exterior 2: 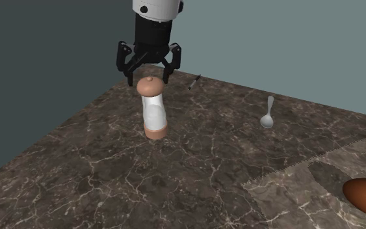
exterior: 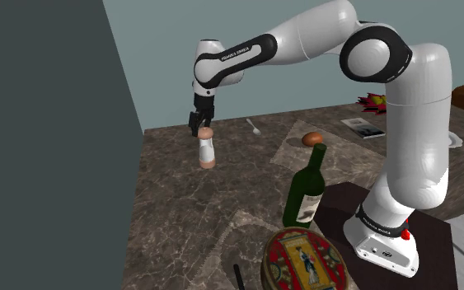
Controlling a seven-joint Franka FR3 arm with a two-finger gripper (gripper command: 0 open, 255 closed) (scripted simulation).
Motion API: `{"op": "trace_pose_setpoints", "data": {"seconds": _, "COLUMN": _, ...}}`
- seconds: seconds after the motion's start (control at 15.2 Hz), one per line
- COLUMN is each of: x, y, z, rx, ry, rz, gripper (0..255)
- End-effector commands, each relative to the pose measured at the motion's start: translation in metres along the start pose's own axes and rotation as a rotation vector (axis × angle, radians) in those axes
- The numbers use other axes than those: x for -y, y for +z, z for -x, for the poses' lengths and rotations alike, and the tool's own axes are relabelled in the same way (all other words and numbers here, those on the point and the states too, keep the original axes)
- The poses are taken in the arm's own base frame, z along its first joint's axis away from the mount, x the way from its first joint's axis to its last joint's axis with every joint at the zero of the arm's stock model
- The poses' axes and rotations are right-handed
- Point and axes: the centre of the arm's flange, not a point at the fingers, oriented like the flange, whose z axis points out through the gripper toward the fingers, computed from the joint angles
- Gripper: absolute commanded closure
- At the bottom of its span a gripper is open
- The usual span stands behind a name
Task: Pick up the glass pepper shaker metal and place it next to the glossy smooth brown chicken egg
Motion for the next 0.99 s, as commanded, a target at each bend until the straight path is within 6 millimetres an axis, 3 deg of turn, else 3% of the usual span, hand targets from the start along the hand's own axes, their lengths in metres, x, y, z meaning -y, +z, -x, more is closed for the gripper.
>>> {"op": "trace_pose_setpoints", "data": {"seconds": 0.0, "x": 0.0, "y": 0.0, "z": 0.0, "rx": 0.0, "ry": 0.0, "rz": 0.0, "gripper": 0}}
{"op": "trace_pose_setpoints", "data": {"seconds": 0.07, "x": 0.0, "y": 0.0, "z": 0.0, "rx": 0.0, "ry": 0.0, "rz": 0.0, "gripper": 0}}
{"op": "trace_pose_setpoints", "data": {"seconds": 0.13, "x": 0.0, "y": 0.0, "z": 0.0, "rx": 0.0, "ry": 0.0, "rz": 0.0, "gripper": 255}}
{"op": "trace_pose_setpoints", "data": {"seconds": 0.73, "x": 0.0, "y": 0.0, "z": 0.0, "rx": 0.0, "ry": 0.0, "rz": 0.0, "gripper": 255}}
{"op": "trace_pose_setpoints", "data": {"seconds": 0.92, "x": 0.003, "y": -0.015, "z": -0.001, "rx": 0.0, "ry": 0.0, "rz": 0.0, "gripper": 255}}
